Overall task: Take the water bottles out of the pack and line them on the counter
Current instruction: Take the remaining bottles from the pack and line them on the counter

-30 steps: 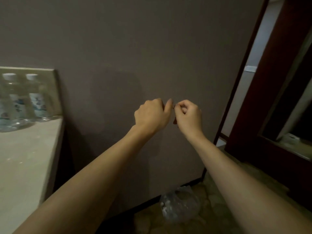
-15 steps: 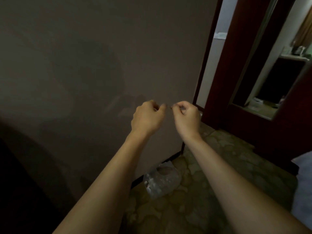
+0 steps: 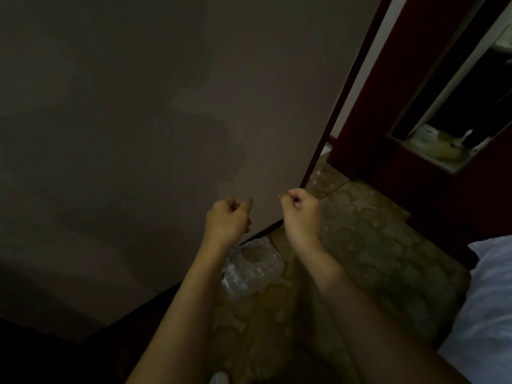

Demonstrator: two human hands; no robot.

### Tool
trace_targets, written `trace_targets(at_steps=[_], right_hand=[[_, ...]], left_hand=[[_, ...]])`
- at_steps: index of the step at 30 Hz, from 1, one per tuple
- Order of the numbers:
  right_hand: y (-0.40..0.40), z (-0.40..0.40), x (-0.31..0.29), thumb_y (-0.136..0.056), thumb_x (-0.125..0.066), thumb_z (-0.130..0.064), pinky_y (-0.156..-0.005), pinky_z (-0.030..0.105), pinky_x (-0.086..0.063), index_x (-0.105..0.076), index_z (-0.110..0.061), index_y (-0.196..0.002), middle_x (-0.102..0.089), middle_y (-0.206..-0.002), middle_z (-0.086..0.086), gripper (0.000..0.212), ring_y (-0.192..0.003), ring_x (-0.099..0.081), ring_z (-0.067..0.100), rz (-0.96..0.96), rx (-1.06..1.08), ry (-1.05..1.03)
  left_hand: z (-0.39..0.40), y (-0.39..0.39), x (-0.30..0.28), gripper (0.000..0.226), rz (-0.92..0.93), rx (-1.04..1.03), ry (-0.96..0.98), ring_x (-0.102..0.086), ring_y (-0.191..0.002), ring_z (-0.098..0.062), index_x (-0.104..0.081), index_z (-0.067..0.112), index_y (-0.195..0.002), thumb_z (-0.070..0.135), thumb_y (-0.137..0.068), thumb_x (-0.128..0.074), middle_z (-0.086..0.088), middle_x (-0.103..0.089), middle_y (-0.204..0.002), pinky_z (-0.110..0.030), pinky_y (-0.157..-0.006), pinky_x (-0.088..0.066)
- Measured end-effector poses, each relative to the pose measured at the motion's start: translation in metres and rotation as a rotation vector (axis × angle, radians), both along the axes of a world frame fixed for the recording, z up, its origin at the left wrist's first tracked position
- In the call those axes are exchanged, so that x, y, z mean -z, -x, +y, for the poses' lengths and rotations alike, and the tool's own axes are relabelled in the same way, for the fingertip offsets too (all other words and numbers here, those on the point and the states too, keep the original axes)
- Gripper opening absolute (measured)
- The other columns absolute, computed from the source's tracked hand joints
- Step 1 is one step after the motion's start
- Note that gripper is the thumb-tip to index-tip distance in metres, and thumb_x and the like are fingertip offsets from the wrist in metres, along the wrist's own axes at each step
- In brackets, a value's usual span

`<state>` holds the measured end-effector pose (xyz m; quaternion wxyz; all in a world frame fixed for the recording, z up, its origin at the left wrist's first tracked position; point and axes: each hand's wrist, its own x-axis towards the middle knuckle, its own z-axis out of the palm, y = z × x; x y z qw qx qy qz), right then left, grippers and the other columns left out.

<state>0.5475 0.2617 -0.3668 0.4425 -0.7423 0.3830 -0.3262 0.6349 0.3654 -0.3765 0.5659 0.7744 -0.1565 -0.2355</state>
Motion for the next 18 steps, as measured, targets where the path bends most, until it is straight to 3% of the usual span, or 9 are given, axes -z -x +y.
trace_targets(at_steps=[5,8,12,15,18], right_hand=[[-0.022,-0.017,0.053,-0.095,-0.055,-0.019,-0.051,0.014,-0.042,-0.066,-0.013,-0.091,-0.06,-0.07,-0.005,0.012,-0.061,-0.054,0.006,0.121,-0.013,-0.14],[-0.03,-0.032,0.08,-0.096,-0.054,-0.016,-0.045,0.01,-0.038,-0.065,-0.01,-0.089,-0.058,-0.068,-0.004,0.014,-0.058,-0.051,0.007,0.196,-0.026,-0.215],[-0.046,-0.057,0.11,-0.097,-0.052,-0.015,-0.043,0.007,-0.036,-0.063,-0.01,-0.087,-0.055,-0.066,-0.004,0.015,-0.055,-0.047,0.004,0.272,-0.061,-0.243],[-0.058,-0.078,0.138,-0.097,-0.051,-0.019,-0.048,0.01,-0.034,-0.065,-0.015,-0.098,-0.058,-0.074,-0.004,0.013,-0.059,-0.049,0.003,0.38,-0.132,-0.3],[-0.073,-0.104,0.172,-0.097,-0.051,-0.019,-0.051,0.016,-0.035,-0.064,-0.013,-0.099,-0.058,-0.075,-0.005,0.015,-0.061,-0.049,0.004,0.455,-0.221,-0.371]], left_hand=[[-0.025,-0.03,0.038,0.031,0.107,-0.008,-0.051,-0.063,-0.064,-0.016,-0.066,0.009,-0.091,0.036,-0.097,-0.053,-0.005,-0.065,-0.074,-0.03,-0.062,-0.05],[-0.039,-0.041,0.063,0.033,0.177,-0.022,-0.082,-0.062,-0.066,-0.019,-0.067,0.006,-0.09,0.036,-0.096,-0.054,-0.005,-0.065,-0.071,-0.036,-0.07,-0.053],[-0.062,-0.053,0.089,0.037,0.225,-0.048,-0.146,-0.057,-0.056,-0.017,-0.066,0.004,-0.083,0.035,-0.097,-0.054,-0.004,-0.063,-0.062,-0.03,-0.061,-0.047],[-0.078,-0.054,0.113,0.037,0.249,-0.065,-0.214,-0.055,-0.054,-0.012,-0.062,0.009,-0.073,0.034,-0.099,-0.051,-0.001,-0.06,-0.061,-0.025,-0.057,-0.043],[-0.1,-0.057,0.139,0.033,0.315,-0.142,-0.234,-0.058,-0.058,-0.012,-0.063,0.009,-0.078,0.031,-0.1,-0.05,-0.004,-0.063,-0.068,-0.027,-0.061,-0.048]])
